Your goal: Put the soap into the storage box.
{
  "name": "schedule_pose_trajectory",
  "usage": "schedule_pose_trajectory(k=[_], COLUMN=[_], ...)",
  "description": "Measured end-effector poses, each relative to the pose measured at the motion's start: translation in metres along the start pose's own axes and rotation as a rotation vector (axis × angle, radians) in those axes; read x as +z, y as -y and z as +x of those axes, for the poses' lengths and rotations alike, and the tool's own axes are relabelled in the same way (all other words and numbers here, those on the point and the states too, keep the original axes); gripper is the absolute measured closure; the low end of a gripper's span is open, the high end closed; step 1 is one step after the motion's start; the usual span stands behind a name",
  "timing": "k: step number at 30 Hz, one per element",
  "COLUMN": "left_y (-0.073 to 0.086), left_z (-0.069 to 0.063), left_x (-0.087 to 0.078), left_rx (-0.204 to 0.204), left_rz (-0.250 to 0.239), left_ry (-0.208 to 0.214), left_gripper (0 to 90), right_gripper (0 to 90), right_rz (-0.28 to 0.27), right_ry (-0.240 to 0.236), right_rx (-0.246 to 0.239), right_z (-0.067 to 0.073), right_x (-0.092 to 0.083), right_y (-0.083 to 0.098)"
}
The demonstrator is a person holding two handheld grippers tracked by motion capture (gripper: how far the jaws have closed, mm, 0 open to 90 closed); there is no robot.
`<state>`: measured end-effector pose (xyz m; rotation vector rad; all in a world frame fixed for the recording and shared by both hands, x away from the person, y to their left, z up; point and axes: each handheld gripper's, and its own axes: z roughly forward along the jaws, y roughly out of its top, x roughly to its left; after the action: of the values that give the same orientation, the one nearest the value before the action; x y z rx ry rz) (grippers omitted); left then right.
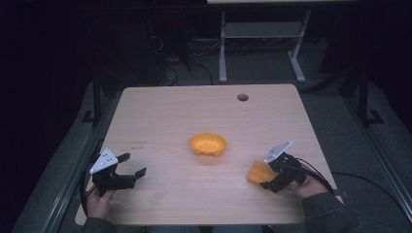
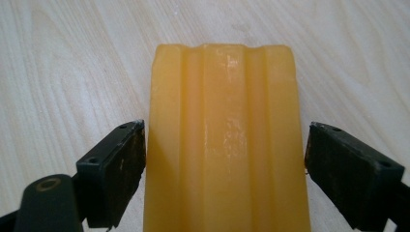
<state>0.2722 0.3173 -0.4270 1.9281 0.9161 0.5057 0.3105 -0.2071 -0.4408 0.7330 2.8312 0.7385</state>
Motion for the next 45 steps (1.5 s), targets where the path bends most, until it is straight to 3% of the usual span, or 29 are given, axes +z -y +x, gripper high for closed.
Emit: schedule_pose_trajectory(k=[20, 35, 45], left_y=[0.0, 0.0, 0.0], left_z=[0.0, 0.0, 0.001], left_x=[-0.001, -0.001, -0.002], left_rx=[0.004, -0.005, 0.001], left_rz=[-0.004, -0.012, -0.012], left_ry=[-0.002, -0.003, -0.005], left_gripper=[14.1, 14.1, 14.1], right_gripper=[15.1, 19.9, 20.5], right_rz=[0.069, 0.068, 0.101], right_ry=[-0.003, -0.003, -0.016], right_rx=[0.007, -0.014, -0.033], right_z=[-0.001, 0.0, 0.0], right_x=[0.017, 0.016, 0.015], right_y=[0.001, -0.001, -0.004])
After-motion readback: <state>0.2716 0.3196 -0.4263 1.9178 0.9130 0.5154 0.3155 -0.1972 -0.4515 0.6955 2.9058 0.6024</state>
